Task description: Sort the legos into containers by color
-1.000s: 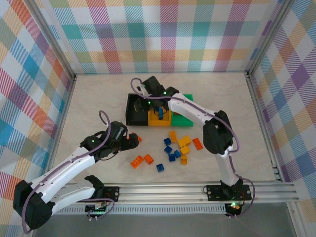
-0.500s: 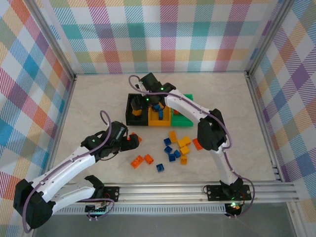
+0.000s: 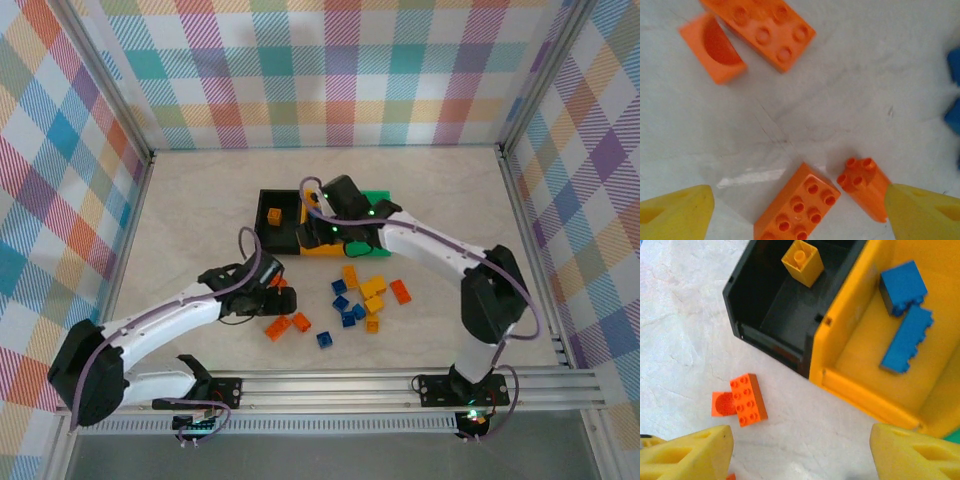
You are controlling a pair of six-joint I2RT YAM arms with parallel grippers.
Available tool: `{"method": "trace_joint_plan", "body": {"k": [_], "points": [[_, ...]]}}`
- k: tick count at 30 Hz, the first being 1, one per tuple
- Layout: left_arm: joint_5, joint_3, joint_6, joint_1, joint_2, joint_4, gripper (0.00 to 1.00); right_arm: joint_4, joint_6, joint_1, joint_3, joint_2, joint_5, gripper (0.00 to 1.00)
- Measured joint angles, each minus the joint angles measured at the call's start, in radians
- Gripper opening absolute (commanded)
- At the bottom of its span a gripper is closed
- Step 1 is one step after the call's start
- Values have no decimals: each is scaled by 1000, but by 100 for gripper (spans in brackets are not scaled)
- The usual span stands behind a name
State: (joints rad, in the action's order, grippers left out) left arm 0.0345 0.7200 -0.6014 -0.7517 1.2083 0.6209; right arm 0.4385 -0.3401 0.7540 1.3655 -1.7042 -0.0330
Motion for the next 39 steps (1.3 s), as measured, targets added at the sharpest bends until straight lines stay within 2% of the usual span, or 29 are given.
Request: {"method": "trace_joint_plan", "body": {"k": [6, 9, 13, 20, 26, 33, 39], "points": [[3, -12, -5, -95, 61, 13, 81, -29, -42, 0, -183, 141, 23, 74], [2, -34, -13, -127, 94, 11, 74, -39, -49, 0, -212, 177, 37, 74], [11, -64, -16, -143, 157, 6, 71, -48, -56, -2, -224, 208, 52, 74], [48, -54, -32, -146, 180, 24, 47, -58, -64, -10, -237, 237, 65, 74], [60, -44, -29, -146, 186, 33, 32, -58, -64, -15, -272, 264, 75, 75], [34, 14, -22, -147, 187, 32, 29, -68, -76, -46, -342, 328, 93, 75], [8, 270, 30, -148, 277, 11, 26, -76, -105, -107, -458, 440, 112, 75]]}}
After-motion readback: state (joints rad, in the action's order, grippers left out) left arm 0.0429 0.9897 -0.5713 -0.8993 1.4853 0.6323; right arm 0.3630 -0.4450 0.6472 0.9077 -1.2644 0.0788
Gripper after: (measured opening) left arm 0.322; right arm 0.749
